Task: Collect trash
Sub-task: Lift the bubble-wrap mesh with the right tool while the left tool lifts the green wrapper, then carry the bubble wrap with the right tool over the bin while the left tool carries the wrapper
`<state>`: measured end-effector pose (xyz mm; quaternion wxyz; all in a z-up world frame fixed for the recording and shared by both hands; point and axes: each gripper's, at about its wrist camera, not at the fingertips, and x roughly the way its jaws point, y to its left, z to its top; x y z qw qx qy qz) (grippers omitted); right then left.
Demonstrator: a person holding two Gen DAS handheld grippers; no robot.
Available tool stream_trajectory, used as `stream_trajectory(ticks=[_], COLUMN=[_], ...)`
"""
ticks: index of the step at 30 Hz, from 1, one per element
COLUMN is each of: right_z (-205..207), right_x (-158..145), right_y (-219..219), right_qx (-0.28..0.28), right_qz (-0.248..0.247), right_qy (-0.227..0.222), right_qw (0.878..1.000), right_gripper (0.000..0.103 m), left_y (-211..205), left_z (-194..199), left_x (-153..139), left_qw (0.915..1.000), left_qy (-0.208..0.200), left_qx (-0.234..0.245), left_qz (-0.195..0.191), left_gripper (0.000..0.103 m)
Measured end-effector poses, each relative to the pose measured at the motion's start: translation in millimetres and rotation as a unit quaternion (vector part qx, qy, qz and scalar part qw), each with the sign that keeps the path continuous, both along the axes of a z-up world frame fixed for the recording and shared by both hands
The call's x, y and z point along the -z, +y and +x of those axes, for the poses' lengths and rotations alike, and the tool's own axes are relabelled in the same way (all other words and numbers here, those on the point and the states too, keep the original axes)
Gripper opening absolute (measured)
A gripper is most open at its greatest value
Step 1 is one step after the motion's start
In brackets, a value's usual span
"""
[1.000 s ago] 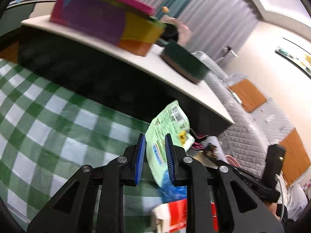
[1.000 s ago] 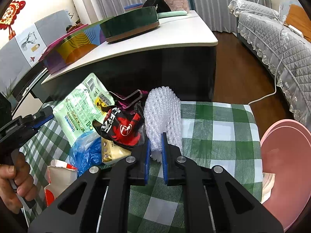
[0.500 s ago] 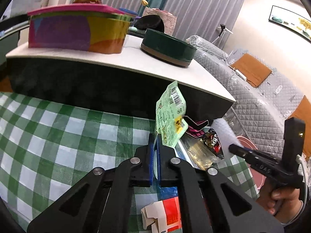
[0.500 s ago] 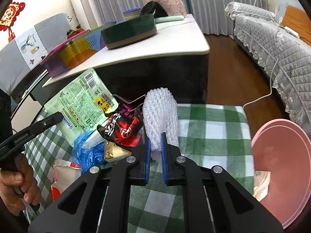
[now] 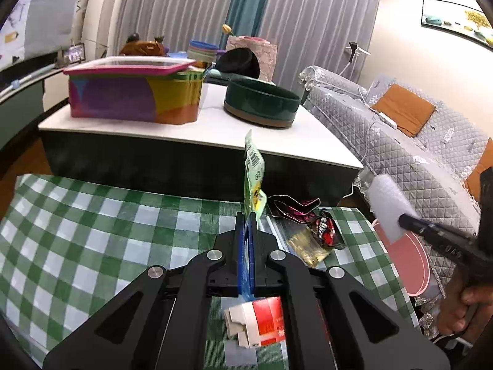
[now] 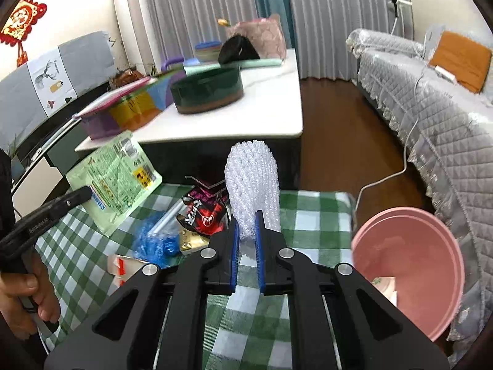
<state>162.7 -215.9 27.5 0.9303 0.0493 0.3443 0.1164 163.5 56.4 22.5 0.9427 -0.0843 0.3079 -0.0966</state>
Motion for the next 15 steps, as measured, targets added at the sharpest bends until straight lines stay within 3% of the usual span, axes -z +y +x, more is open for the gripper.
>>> stream_trajectory(ticks=[15], right_z=[-72.3], right_x=[-78.4], right_y=[-54.9], right_qx=[0.027], right_qz=[-0.033], right_qy=[-0.081], right_qw=[0.996], right_gripper=[0.01], left_y=[-32.9], left_z=[-56.3], left_x=[-26.4], left_qw=[0.9994], left_qy=[-0.029], left_qx=[0.01], left_qz=[0.018], left_gripper=[0.002])
